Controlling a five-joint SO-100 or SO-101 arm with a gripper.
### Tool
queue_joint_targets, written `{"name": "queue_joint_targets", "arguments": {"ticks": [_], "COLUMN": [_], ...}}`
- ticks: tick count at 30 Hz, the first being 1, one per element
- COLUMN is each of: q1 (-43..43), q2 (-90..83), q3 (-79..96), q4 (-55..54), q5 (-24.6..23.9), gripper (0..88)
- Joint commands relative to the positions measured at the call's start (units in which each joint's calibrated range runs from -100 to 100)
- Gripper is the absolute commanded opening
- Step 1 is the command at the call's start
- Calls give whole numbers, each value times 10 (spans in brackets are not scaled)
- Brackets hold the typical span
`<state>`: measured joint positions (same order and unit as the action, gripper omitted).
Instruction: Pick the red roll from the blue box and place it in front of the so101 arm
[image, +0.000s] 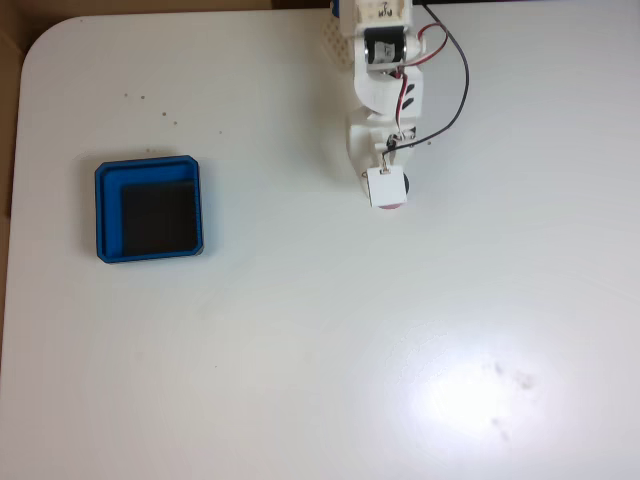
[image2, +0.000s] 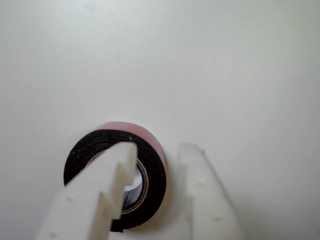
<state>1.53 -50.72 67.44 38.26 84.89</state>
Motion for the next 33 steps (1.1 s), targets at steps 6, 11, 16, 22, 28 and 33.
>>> {"name": "queue_joint_targets", "arguments": {"ticks": [6,11,16,22,28,33], "q1": [91,104,95,64,59,57], "q2": [-168,-236,-300,-381,-461,-484], "q3": [0,7,61,161,242,289], "q4": [-10,-5,-5,-5,-8,-11], "q5": [3,3,4,4,3,1], "gripper": [70,70,70,70,70,70]}}
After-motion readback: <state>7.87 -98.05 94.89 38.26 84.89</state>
